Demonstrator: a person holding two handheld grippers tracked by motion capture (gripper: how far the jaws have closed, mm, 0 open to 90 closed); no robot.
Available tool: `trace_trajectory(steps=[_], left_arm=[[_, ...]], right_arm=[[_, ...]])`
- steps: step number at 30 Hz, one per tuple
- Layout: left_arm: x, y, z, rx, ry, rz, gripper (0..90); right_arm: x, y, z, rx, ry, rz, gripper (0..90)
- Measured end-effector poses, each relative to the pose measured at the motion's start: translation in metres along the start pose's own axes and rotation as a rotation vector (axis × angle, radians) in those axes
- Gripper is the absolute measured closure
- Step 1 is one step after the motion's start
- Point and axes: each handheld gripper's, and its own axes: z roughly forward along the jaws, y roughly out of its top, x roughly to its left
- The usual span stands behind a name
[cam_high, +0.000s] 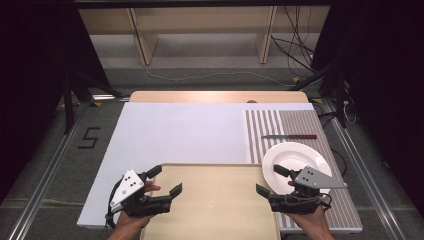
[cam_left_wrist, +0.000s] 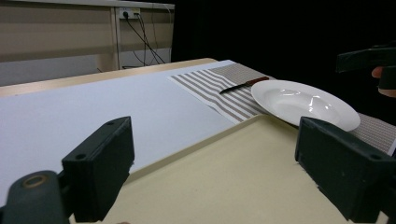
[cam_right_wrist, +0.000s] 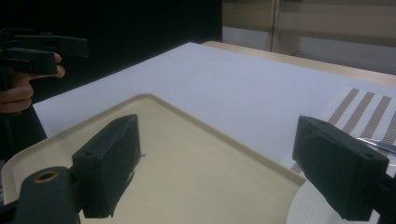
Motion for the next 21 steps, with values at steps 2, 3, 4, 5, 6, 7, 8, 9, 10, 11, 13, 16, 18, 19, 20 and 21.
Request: trace_trajectory(steps=[2, 3, 4, 5, 6, 7, 8, 9, 10, 11, 13, 16, 18, 19, 20, 21], left_arm=[[0.000, 0.000, 0.000, -0.002, 0.000, -0.001, 11.8], [0.000, 0.000, 0.000, -0.002, 0.000, -0.001, 11.8], [0.000, 0.000, 0.000, -0.002, 0.000, -0.001, 11.8], [0.000, 0.000, 0.000, 0.001, 0.000, 0.002, 11.8], [0.000, 0.000, 0.000, 0.000, 0.000, 0.001, 11.8], [0.000, 0.000, 0.000, 0.000, 0.000, 0.001, 11.8], [0.000, 0.000, 0.000, 0.000, 0.000, 0.001, 11.8], [0.000, 0.000, 0.000, 0.001, 0.001, 0.002, 11.8], [0.000, 0.000, 0.000, 0.002, 0.002, 0.002, 11.8], [0.000, 0.000, 0.000, -0.002, 0.002, -0.001, 11.8], [0.000, 0.000, 0.000, -0.003, 0.001, -0.001, 11.8], [0.000, 0.000, 0.000, -0.001, 0.001, 0.000, 11.8], [0.000, 0.000, 0.000, -0.004, 0.001, -0.002, 11.8], [0.000, 0.000, 0.000, -0.004, 0.001, -0.003, 11.8], [0.000, 0.000, 0.000, -0.003, 0.002, -0.002, 11.8], [0.000, 0.000, 0.000, -0.003, 0.002, -0.002, 11.8]], right_arm=[[0.000, 0.001, 0.000, 0.000, 0.001, 0.000, 16.3], [0.000, 0.001, 0.000, 0.000, 0.001, 0.000, 16.3], [0.000, 0.001, 0.000, 0.001, 0.001, -0.002, 16.3], [0.000, 0.001, 0.001, 0.005, 0.000, -0.007, 16.3], [0.000, 0.001, 0.001, 0.006, 0.000, -0.010, 16.2], [0.000, 0.001, 0.001, 0.006, -0.003, -0.011, 16.1], [0.000, 0.001, 0.001, 0.006, -0.003, -0.011, 16.1], [0.000, 0.002, 0.001, 0.002, -0.005, -0.011, 16.2], [-0.001, 0.002, 0.001, 0.000, -0.005, -0.011, 16.2], [-0.001, 0.002, 0.001, -0.002, -0.009, -0.016, 16.2], [-0.002, 0.003, 0.001, -0.004, -0.018, -0.022, 16.1], [-0.005, 0.005, 0.002, -0.009, -0.032, -0.027, 16.2], [-0.007, 0.006, 0.003, -0.013, -0.038, -0.033, 16.2], [-0.011, 0.009, 0.005, -0.017, -0.057, -0.048, 16.3], [-0.011, 0.009, 0.005, -0.017, -0.057, -0.048, 16.3], [-0.016, 0.011, 0.006, -0.016, -0.076, -0.056, 16.3]])
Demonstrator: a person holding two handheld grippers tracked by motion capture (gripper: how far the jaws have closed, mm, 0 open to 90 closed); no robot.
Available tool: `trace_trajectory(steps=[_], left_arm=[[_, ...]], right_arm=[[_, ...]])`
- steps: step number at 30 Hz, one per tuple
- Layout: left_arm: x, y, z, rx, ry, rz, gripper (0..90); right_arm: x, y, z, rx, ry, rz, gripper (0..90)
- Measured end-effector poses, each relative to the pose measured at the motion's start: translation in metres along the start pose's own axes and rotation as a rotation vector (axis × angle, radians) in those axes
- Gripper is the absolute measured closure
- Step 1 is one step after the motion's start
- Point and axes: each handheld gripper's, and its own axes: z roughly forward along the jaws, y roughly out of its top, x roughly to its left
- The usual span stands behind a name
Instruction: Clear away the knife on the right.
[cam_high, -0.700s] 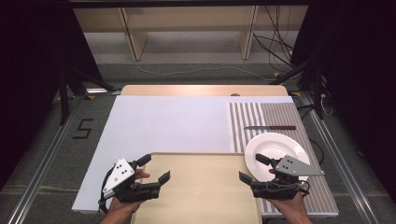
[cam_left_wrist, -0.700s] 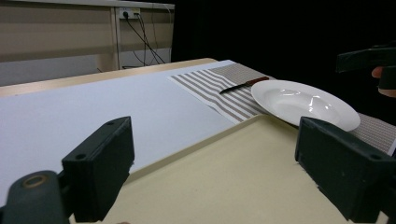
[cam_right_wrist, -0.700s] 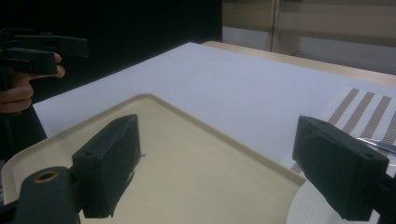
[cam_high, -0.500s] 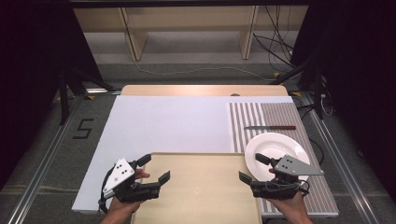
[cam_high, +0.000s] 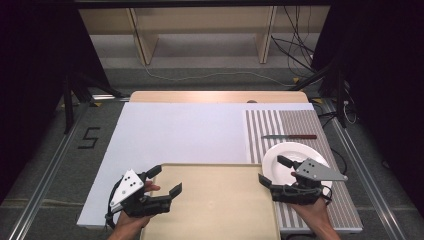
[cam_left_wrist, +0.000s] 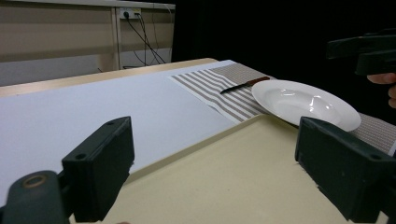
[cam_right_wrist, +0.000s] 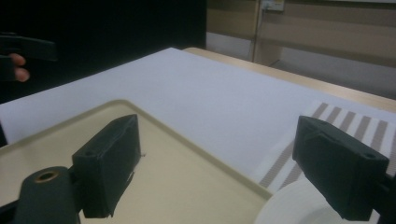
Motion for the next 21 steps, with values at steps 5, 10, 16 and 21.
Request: trace_trajectory(steps=[5, 10, 16, 21], left_arm=[[0.000, 0.000, 0.000, 0.004, 0.001, 0.001, 11.8], [0.000, 0.000, 0.001, 0.008, 0.001, 0.005, 11.8], [0.000, -0.001, 0.001, 0.011, 0.002, 0.001, 11.8], [0.000, -0.001, 0.001, 0.011, 0.003, 0.001, 11.8]], right_arm=[[-0.012, -0.002, 0.002, 0.011, -0.035, 0.010, 16.6], [-0.028, -0.003, 0.005, 0.018, -0.069, 0.025, 16.9], [-0.040, -0.005, 0.012, 0.036, -0.112, 0.021, 16.9], [-0.051, -0.006, 0.018, 0.057, -0.141, 0.027, 16.9]])
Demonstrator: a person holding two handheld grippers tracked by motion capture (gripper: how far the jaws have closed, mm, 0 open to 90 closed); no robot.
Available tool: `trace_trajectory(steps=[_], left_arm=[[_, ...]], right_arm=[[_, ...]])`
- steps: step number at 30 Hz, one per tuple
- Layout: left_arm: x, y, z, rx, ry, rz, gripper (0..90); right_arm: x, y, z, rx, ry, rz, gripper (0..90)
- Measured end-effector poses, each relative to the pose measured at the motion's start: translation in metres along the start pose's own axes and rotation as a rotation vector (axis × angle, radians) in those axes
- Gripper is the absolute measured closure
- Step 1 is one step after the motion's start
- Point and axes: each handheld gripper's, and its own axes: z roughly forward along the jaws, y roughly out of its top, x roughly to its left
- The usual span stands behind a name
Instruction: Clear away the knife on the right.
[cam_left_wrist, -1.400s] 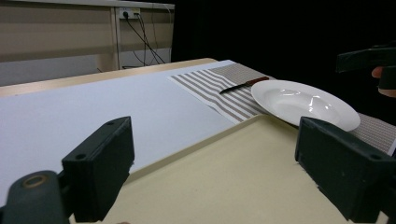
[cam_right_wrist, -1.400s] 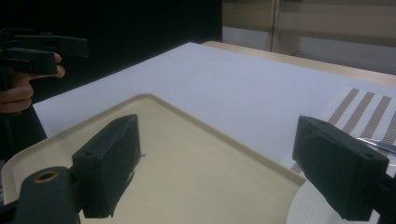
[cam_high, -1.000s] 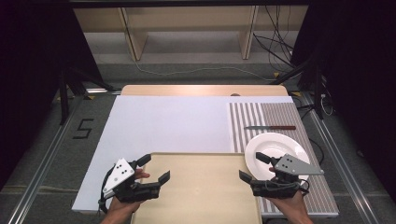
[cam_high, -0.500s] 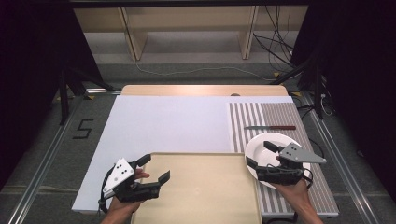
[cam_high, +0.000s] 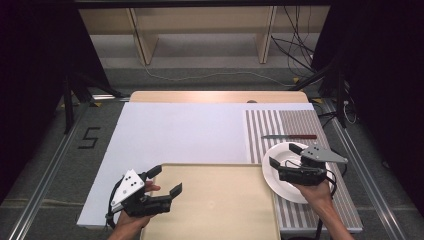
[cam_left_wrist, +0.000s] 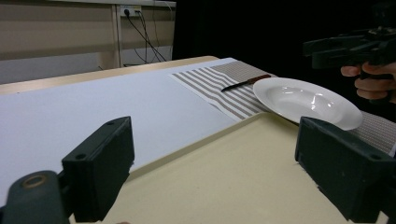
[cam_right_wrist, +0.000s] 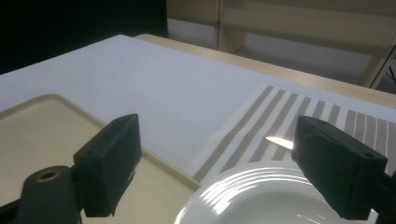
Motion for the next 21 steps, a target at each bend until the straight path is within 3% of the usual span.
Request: trace_trajectory(steps=[12, 21], left_arm=[[0.000, 0.000, 0.000, 0.000, -0.001, 0.003, 11.8], [0.000, 0.000, 0.000, 0.003, -0.001, 0.000, 11.8]], right_arm=[[-0.026, -0.002, 0.014, 0.046, -0.080, 0.011, 17.3], [-0.039, -0.005, 0.021, 0.076, -0.099, 0.028, 17.5]])
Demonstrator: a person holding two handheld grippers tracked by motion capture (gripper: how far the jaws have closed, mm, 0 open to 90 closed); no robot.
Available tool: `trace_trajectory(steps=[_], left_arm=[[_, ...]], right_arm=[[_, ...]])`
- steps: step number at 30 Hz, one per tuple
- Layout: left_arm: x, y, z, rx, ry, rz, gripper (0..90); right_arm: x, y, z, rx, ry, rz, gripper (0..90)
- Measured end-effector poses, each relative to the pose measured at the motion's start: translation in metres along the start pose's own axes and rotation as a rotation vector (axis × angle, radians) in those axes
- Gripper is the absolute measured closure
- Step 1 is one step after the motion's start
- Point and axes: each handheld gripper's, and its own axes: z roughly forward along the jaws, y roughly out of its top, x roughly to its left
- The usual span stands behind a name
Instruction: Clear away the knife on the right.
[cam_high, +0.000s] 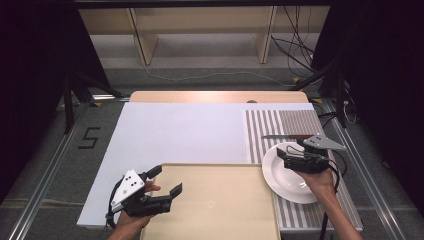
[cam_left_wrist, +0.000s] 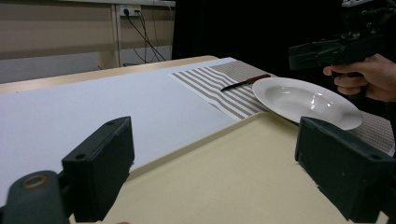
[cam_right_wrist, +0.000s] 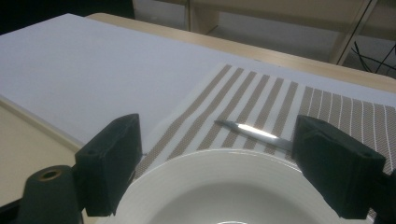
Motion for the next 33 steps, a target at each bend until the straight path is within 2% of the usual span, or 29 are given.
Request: trace_trajectory(steps=[12, 20, 26, 28, 29, 30, 32, 33], left_arm=[[0.000, 0.000, 0.001, 0.003, 0.003, 0.000, 11.8], [0.001, -0.001, 0.001, 0.000, 0.006, -0.013, 11.8], [0.001, -0.001, 0.001, 0.002, 0.006, -0.015, 11.8], [0.001, -0.001, 0.001, 0.006, 0.007, -0.009, 11.8], [0.001, -0.001, 0.001, 0.006, 0.007, -0.009, 11.8], [0.001, -0.001, 0.001, 0.000, 0.009, -0.015, 11.8], [0.002, -0.001, 0.001, -0.001, 0.012, -0.013, 11.8], [0.002, -0.001, 0.001, 0.002, 0.014, -0.012, 11.8]], right_arm=[[-0.026, 0.001, 0.012, 0.045, -0.055, 0.022, 17.9], [-0.038, 0.002, 0.017, 0.075, -0.058, 0.034, 18.4], [-0.051, 0.007, 0.021, 0.136, -0.038, 0.030, 18.7], [-0.058, 0.011, 0.025, 0.172, -0.039, 0.019, 18.8], [-0.058, 0.011, 0.025, 0.172, -0.039, 0.019, 18.8], [-0.064, 0.012, 0.028, 0.196, -0.045, 0.007, 19.1], [-0.067, 0.013, 0.030, 0.206, -0.050, 0.007, 19.3], [-0.073, 0.014, 0.034, 0.232, -0.044, 0.015, 19.2]])
